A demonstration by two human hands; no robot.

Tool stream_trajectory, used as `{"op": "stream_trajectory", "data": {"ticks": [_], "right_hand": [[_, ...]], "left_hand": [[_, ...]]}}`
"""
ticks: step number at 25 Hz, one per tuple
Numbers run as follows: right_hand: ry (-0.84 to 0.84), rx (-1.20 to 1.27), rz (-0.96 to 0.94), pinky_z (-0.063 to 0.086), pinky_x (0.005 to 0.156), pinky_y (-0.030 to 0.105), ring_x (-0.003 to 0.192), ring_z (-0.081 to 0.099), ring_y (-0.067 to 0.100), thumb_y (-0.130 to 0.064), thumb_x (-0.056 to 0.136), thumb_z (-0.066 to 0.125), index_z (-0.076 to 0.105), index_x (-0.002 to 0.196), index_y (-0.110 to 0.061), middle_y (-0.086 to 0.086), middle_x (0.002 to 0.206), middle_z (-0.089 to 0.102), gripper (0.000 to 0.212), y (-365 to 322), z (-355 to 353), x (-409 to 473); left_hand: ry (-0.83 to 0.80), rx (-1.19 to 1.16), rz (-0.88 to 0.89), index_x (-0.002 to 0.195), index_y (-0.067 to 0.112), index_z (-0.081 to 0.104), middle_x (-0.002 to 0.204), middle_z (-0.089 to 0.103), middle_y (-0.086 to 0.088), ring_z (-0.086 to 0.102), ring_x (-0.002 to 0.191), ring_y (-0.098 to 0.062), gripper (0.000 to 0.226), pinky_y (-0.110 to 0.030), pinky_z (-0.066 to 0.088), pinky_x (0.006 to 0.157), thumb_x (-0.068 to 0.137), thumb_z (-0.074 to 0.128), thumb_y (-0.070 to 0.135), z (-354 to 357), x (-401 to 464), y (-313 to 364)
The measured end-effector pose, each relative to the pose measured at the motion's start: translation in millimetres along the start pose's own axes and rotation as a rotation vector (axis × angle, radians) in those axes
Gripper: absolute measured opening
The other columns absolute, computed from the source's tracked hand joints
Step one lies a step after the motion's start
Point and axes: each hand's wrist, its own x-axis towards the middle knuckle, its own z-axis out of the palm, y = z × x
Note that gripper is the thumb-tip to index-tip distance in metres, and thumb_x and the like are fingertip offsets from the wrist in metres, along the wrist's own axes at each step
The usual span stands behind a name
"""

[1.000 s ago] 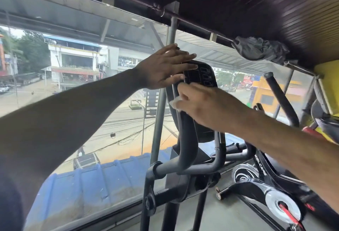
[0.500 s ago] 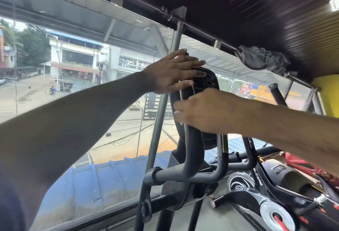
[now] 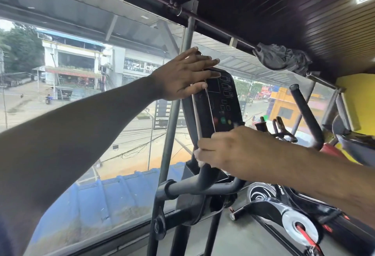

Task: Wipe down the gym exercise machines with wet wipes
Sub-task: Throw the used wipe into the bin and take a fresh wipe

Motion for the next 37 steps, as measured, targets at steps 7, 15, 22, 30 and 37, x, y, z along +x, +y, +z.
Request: {"op": "stream_trajectory", "data": {"ticks": [7,15,22,30,37], "right_hand": [[0.459,0.348,0.324,0.061,0.066,0.027,0.080,0.060,0.009,-0.009,0.094,0.065,0.067,0.130,-0.015,-0.005,0.095,0.060,0.036,-0.6,33.4,-16.9],[0.558,0.468,0.267,0.050,0.063,0.018,0.079,0.048,0.006,-0.008,0.101,0.061,0.066,0.132,-0.013,-0.002,0.094,0.056,0.033,-15.1,55.5,-32.5],[0.769,0.701,0.436,0.048,0.089,0.018,0.089,0.061,0.010,-0.003,0.102,0.057,0.064,0.134,-0.006,0.000,0.099,0.060,0.033,-43.8,77.5,-19.3],[0.969,0.993,0.588,0.055,0.072,0.031,0.091,0.068,0.009,-0.004,0.101,0.059,0.068,0.127,-0.009,-0.001,0.109,0.072,0.028,-15.8,95.2,-11.8],[1.029,1.251,0.531,0.049,0.074,0.012,0.084,0.066,-0.002,-0.011,0.099,0.062,0.068,0.116,-0.013,-0.014,0.096,0.070,0.018,-70.6,129.6,-30.1]], "left_hand": [[-0.165,-0.054,-0.156,0.164,0.040,0.024,0.175,0.000,-0.007,-0.006,0.162,-0.027,0.085,-0.060,-0.009,0.127,0.093,0.012,0.086,-10.9,18.7,13.3],[-0.095,-0.082,-0.247,0.161,0.038,0.036,0.175,0.010,-0.007,0.002,0.162,-0.028,0.080,-0.061,-0.010,0.126,0.097,0.011,0.079,-6.0,19.3,27.9],[-0.041,-0.103,-0.175,0.162,0.035,0.034,0.175,0.012,-0.009,0.004,0.162,-0.032,0.081,-0.063,-0.006,0.127,0.096,0.022,0.082,-1.6,5.9,26.8],[-0.051,-0.139,-0.232,0.160,0.031,0.039,0.174,0.016,-0.009,0.005,0.162,-0.031,0.072,-0.068,0.001,0.125,0.102,0.026,0.072,-3.5,2.7,33.0],[-0.045,-0.144,-0.256,0.156,0.027,0.045,0.172,0.022,-0.011,0.008,0.162,-0.032,0.062,-0.070,0.003,0.124,0.105,0.034,0.061,-1.6,1.9,33.7]]}}
